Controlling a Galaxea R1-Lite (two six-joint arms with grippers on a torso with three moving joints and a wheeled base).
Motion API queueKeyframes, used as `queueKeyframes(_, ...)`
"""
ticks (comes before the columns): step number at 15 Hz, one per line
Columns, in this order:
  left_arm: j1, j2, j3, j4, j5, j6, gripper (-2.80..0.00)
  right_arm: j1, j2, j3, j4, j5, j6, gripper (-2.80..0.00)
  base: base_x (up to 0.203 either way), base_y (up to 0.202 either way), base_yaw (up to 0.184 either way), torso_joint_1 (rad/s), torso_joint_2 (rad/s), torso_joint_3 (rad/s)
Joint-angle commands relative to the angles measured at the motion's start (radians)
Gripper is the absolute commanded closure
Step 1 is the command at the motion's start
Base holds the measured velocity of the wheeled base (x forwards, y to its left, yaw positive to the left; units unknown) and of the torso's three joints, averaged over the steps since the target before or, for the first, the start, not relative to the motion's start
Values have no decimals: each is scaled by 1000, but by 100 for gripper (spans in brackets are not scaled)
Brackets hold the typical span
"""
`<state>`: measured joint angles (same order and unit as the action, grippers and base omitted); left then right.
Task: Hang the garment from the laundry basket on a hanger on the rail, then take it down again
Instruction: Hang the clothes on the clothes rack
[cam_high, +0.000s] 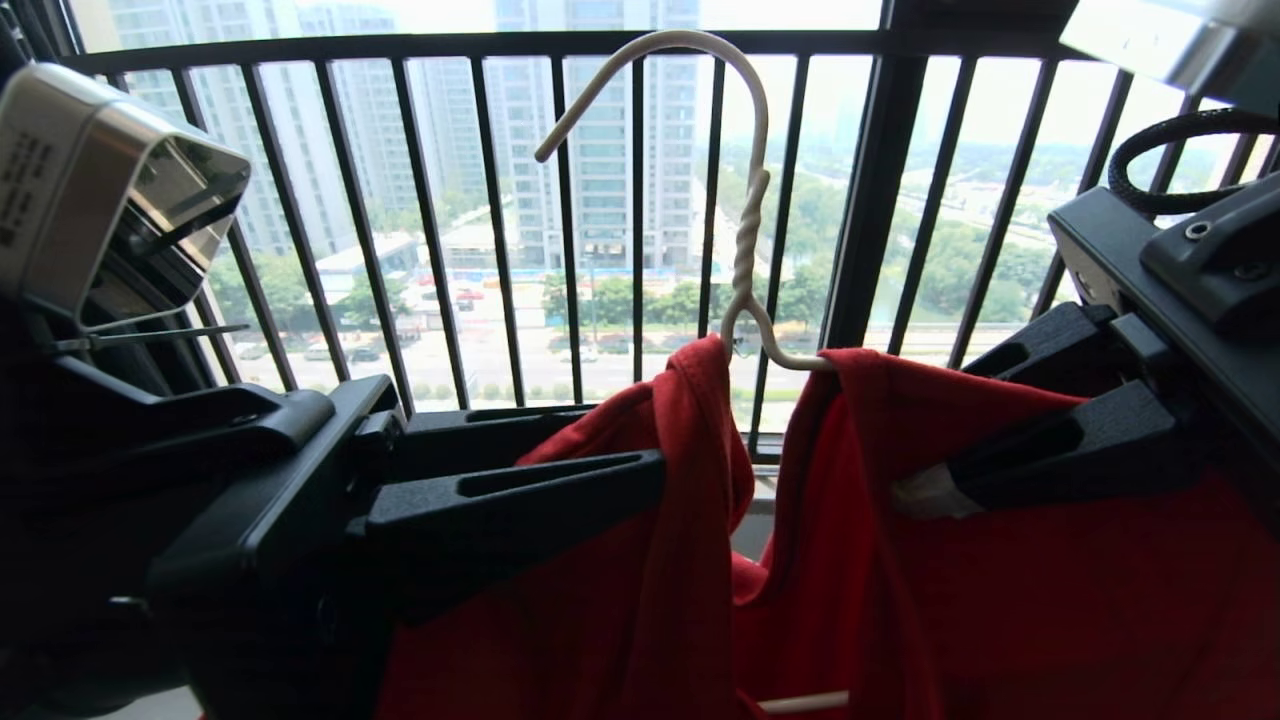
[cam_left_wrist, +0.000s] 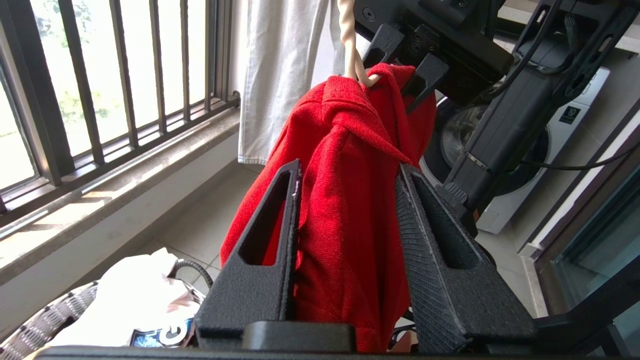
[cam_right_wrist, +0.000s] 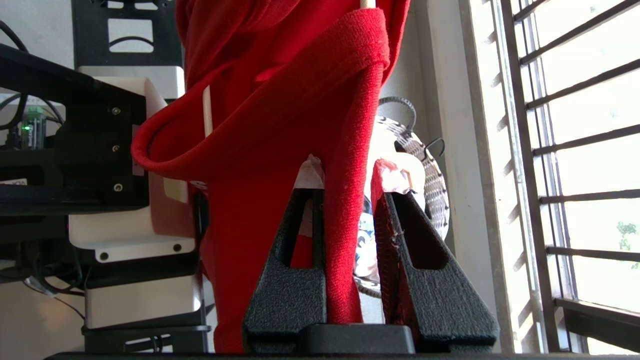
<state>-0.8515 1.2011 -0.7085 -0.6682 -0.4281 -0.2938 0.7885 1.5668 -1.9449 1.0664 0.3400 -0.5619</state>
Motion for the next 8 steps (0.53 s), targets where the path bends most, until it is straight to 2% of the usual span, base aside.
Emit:
queueKeyframes(1, 0, -8, 3, 0, -3, 4, -280, 0, -1, 0, 9, -1, -4, 0, 0, 0, 0, 0, 0, 0)
queueKeyframes(5, 9, -50, 2, 4, -1, 17, -280, -2, -11, 0, 7, -8, -4, 0, 0, 0, 0, 0, 0, 0)
queueKeyframes(8, 74, -100, -12, 80, -1, 95, -280, -21, -31, 0, 9, -27, -4, 0, 0, 0, 0, 0, 0, 0)
